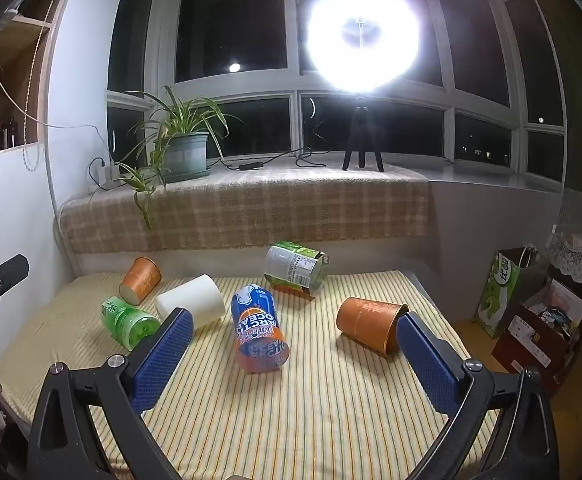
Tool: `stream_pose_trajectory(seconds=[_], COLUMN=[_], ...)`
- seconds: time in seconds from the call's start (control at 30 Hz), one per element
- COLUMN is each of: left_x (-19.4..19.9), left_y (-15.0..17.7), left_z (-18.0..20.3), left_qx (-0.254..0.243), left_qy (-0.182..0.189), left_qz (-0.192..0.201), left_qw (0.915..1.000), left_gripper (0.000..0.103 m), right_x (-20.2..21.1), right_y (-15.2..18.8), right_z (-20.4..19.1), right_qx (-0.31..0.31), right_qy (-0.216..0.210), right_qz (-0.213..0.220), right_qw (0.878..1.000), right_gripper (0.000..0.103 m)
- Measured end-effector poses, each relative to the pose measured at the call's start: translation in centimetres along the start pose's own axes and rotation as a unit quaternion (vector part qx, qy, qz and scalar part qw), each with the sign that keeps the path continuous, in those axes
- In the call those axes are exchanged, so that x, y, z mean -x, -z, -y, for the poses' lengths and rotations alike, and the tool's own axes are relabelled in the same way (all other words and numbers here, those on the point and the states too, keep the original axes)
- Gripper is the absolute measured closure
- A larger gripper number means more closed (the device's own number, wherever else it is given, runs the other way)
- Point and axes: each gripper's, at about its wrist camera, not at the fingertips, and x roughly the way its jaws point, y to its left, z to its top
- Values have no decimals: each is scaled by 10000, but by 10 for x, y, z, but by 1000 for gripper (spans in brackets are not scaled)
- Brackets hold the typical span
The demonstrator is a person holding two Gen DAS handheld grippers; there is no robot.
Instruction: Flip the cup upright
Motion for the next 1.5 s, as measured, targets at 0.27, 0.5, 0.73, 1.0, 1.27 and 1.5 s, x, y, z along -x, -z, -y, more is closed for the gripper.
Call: stream_pose_trajectory(seconds=[0.27, 0.5, 0.73, 1.0, 1.27, 1.5], left_x=[0, 0, 1, 1, 1, 1], left_y=[-1, -2, -1, 0, 0, 0], left_z=[-2, 1, 2, 3, 3, 3], left_qx=[-12, -37, -59, -74, -88, -90], left_qy=[-5, -12, -8, -16, -17, -18], left_qz=[37, 58, 69, 82, 80, 79], left_qw=[10000, 10000, 10000, 9999, 9999, 9999], left_gripper=[0, 0, 0, 0, 0, 0], right_x=[2, 3, 4, 3, 2, 3], right_y=[0, -1, 0, -2, -3, -3], right_z=[2, 3, 2, 3, 4, 4], right_qx=[-17, -41, -41, -49, -65, -77], right_qy=[34, 36, 45, 43, 46, 37], right_qz=[37, 57, 71, 69, 41, 33], right_qw=[10000, 10000, 10000, 10000, 10000, 10000], right_gripper=[0, 0, 0, 0, 0, 0])
